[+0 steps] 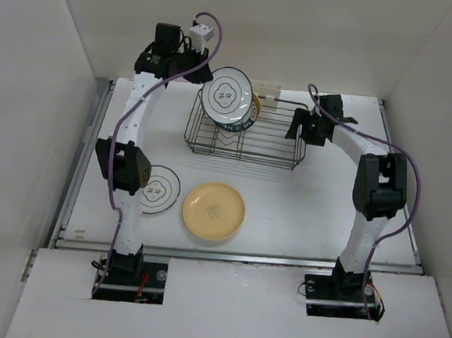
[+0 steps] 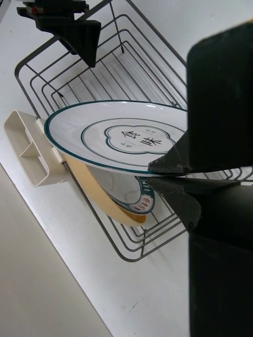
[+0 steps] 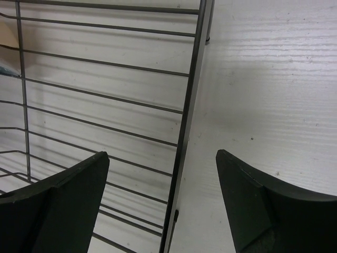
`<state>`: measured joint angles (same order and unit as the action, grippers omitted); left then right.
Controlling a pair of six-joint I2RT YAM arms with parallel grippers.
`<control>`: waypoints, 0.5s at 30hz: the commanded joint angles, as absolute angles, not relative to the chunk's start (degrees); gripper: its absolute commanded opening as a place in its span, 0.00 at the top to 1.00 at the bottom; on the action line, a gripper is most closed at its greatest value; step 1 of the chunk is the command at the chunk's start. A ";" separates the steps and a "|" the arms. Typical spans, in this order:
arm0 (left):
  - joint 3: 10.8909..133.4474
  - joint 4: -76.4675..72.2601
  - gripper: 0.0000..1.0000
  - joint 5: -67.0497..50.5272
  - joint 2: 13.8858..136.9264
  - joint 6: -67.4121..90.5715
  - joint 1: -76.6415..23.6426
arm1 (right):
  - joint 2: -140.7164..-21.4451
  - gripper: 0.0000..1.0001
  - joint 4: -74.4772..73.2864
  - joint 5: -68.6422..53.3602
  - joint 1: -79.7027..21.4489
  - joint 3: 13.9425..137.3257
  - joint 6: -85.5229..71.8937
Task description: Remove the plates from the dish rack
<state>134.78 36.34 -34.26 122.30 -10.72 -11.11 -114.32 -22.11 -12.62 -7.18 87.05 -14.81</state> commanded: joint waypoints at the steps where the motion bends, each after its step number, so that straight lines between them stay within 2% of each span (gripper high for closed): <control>1: 137.37 36.47 1.00 -37.88 116.81 -7.47 -9.23 | -110.04 0.11 -19.86 -11.26 -6.86 89.74 -14.59; 3: 137.90 39.18 1.00 -39.63 116.11 -6.68 -7.04 | -108.47 0.00 -19.86 -10.03 -6.86 89.74 -14.59; 7: 135.36 46.73 1.00 -44.55 113.47 -7.90 -1.68 | -104.61 0.00 -20.48 -6.77 -6.86 89.74 -13.45; 10: 128.86 52.53 1.00 -49.82 109.70 -11.41 5.34 | -100.66 0.00 -20.48 -5.46 -6.86 89.74 -12.83; 12: 126.23 57.72 1.00 -53.24 107.85 -17.02 9.12 | -98.89 0.00 -20.48 -5.45 -6.86 90.35 -11.17; 15: 126.21 69.49 1.00 -51.87 107.23 -29.85 15.28 | -97.04 0.00 -19.95 -5.45 -9.40 92.45 -7.14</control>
